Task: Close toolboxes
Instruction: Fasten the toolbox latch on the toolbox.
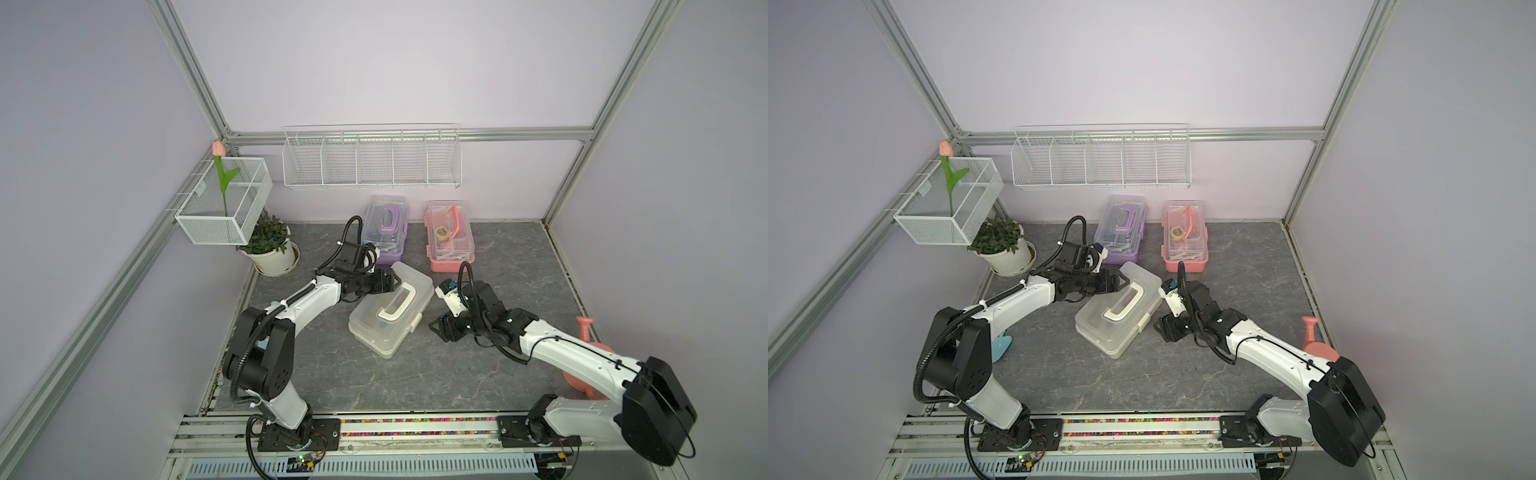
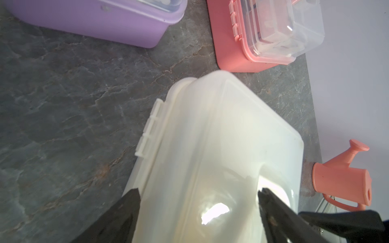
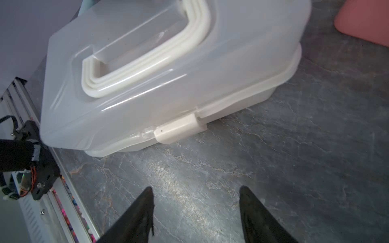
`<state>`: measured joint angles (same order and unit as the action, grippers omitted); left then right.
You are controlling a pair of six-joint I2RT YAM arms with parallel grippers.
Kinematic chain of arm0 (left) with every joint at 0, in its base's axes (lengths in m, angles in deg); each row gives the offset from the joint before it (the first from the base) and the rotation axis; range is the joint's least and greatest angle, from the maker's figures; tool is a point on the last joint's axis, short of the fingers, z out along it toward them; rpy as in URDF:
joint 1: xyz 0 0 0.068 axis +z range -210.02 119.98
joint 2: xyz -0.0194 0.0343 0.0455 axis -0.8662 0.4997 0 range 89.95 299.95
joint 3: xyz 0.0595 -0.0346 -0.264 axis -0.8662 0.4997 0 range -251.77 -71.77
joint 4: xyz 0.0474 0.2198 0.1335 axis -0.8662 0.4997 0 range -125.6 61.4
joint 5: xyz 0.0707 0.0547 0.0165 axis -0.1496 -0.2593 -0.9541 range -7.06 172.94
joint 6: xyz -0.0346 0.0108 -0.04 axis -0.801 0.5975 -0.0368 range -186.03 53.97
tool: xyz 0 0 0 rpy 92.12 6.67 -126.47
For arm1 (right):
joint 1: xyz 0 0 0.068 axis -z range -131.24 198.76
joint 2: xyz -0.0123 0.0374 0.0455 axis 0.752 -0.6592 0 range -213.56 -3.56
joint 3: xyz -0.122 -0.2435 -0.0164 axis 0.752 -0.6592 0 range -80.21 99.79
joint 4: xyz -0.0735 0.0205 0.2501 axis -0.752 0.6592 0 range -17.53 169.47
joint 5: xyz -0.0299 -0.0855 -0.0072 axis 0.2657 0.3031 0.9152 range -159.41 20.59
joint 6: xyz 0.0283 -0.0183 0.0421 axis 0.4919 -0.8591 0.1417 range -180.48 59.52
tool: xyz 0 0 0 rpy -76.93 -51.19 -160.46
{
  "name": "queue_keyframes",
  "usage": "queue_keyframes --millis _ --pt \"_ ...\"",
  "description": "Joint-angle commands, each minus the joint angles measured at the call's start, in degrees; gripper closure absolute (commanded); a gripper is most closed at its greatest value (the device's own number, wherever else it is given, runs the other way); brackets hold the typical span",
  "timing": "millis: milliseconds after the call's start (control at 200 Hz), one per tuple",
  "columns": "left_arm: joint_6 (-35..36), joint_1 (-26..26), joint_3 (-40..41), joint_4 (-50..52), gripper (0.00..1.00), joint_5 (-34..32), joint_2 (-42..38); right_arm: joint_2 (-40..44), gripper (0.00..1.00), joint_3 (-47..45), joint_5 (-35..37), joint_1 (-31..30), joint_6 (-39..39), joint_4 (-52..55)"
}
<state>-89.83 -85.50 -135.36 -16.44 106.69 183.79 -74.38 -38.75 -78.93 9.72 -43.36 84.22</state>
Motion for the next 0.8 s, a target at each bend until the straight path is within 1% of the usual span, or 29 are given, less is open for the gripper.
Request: queue_keyframes --millis 0,80,140,250,380,515,600,690,795 --pt "-1.0 0.6 2.4 4.4 0.09 -1.1 -2.5 2.6 0.42 -6.3 -3.0 0.1 19.5 -10.4" --pt "-1.1 0.6 3.6 4.0 0.09 -0.4 -3.5 1.9 0.47 -10.5 -3.9 -0.1 28.6 -19.2" --pt "-1.0 0.5 4.3 3.8 0.09 0.6 -3.9 0.2 0.47 -10.9 -4.5 -0.6 31.5 -22.0" --pt "-1.0 0.6 5.5 3.6 0.1 1.9 -4.9 -2.4 0.46 -10.8 -4.0 -2.0 34.4 -26.7" --pt "-0.7 0.6 6.4 3.5 0.12 2.2 -5.3 -4.4 0.47 -11.8 -1.8 -2.8 37.3 -33.9" --pt "-1.0 0.6 7.3 2.8 0.14 2.7 -5.3 -8.1 0.51 -11.7 -2.7 -3.1 39.3 -38.6" --pt "-1.0 0.5 7.7 2.7 0.16 2.7 -5.2 -9.5 0.55 -13.2 -2.1 -3.1 41.1 -42.3" --pt "-1.1 0.6 8.2 2.5 0.19 2.6 -5.0 -9.6 0.58 -14.3 -0.9 -3.1 41.8 -43.2" --pt "-1.3 0.5 8.7 1.8 0.22 2.8 -4.5 -9.2 0.59 -14.9 -0.3 -3.1 42.1 -42.8"
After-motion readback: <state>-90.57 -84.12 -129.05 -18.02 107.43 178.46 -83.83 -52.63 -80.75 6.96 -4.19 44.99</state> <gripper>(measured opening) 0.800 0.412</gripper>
